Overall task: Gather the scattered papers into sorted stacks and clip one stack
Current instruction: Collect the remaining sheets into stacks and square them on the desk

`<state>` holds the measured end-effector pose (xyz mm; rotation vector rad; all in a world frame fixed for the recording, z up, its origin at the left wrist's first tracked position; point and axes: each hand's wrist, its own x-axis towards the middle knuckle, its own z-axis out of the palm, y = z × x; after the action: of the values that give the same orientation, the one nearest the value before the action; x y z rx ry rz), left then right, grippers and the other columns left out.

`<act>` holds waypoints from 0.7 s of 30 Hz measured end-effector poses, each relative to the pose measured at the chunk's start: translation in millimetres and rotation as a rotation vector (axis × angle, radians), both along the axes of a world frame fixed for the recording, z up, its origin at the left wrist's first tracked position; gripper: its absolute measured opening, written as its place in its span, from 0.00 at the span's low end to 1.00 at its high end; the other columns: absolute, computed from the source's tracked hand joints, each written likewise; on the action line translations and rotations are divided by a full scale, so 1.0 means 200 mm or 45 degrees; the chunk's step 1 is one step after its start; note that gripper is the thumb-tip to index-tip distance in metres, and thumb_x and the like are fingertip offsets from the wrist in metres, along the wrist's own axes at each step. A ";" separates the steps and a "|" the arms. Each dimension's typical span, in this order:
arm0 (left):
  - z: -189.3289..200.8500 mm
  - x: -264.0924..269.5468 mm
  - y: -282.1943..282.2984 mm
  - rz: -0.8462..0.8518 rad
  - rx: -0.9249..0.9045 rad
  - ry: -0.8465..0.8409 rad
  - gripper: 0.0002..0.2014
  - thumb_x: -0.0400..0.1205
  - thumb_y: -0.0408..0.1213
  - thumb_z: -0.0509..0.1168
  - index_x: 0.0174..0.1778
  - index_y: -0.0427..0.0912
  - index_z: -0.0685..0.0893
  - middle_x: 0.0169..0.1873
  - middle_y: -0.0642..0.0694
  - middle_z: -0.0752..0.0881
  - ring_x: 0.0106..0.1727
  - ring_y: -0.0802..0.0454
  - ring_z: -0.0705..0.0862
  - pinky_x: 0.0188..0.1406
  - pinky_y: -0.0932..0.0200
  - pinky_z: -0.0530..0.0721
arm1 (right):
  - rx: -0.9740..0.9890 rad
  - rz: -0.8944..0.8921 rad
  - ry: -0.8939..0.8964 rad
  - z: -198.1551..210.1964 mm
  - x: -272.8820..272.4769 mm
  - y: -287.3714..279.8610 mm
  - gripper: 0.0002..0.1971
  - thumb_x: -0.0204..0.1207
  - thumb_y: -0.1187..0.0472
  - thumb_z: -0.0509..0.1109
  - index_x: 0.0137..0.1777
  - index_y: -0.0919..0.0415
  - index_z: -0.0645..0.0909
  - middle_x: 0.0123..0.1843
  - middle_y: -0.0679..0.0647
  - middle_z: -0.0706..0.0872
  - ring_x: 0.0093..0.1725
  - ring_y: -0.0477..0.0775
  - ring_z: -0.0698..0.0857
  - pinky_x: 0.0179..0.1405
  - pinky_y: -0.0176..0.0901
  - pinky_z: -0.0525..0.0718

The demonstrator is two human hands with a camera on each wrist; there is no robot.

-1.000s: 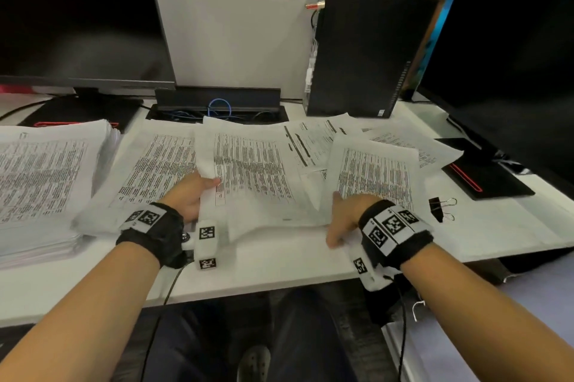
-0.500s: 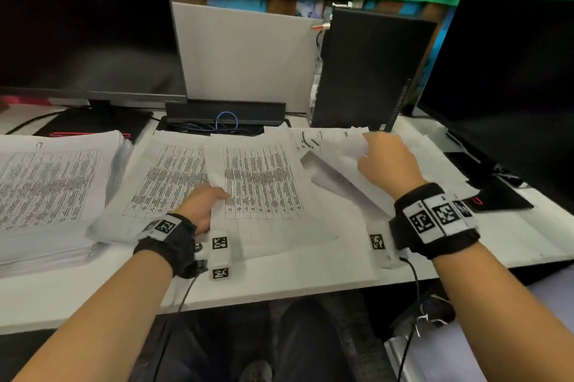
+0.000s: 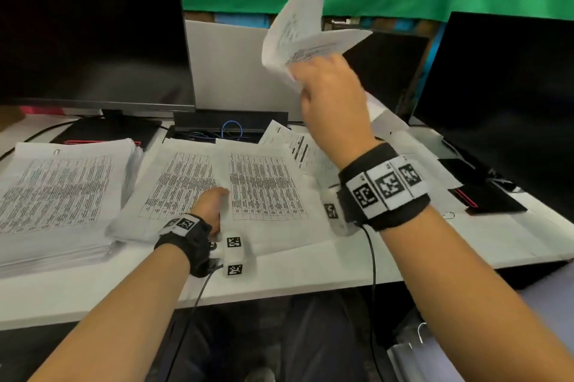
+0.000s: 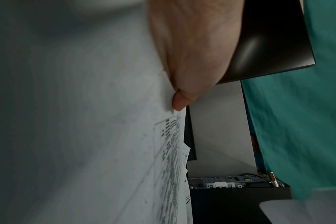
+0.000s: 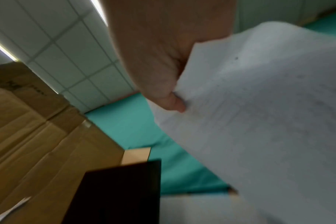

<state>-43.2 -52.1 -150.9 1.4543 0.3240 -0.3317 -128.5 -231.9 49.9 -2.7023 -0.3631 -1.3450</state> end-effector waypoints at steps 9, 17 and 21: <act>-0.33 0.29 0.07 -0.083 -0.003 0.068 0.50 0.57 0.83 0.59 0.67 0.50 0.80 0.66 0.40 0.83 0.63 0.28 0.81 0.66 0.22 0.67 | -0.004 0.108 1.270 -0.69 0.20 0.16 0.12 0.86 0.63 0.58 0.46 0.64 0.82 0.41 0.56 0.81 0.46 0.59 0.84 0.51 0.53 0.85; 0.07 -0.09 -0.03 -0.103 0.142 0.108 0.27 0.75 0.54 0.61 0.61 0.37 0.78 0.44 0.46 0.79 0.41 0.39 0.83 0.44 0.50 0.82 | 1.141 0.130 1.502 -0.77 0.33 0.02 0.23 0.88 0.52 0.55 0.68 0.72 0.75 0.58 0.64 0.82 0.56 0.60 0.82 0.59 0.52 0.81; 0.02 -0.03 -0.05 -0.010 0.165 -0.205 0.28 0.85 0.28 0.57 0.80 0.49 0.59 0.65 0.42 0.78 0.55 0.43 0.80 0.50 0.48 0.82 | 1.237 0.136 0.728 -0.65 0.35 -0.12 0.17 0.89 0.54 0.54 0.48 0.68 0.75 0.42 0.60 0.78 0.43 0.54 0.76 0.40 0.46 0.74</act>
<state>-48.6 -61.2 -147.8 1.5992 0.2124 -0.2015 -59.5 -255.3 -79.8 -2.0252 0.1721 -0.4455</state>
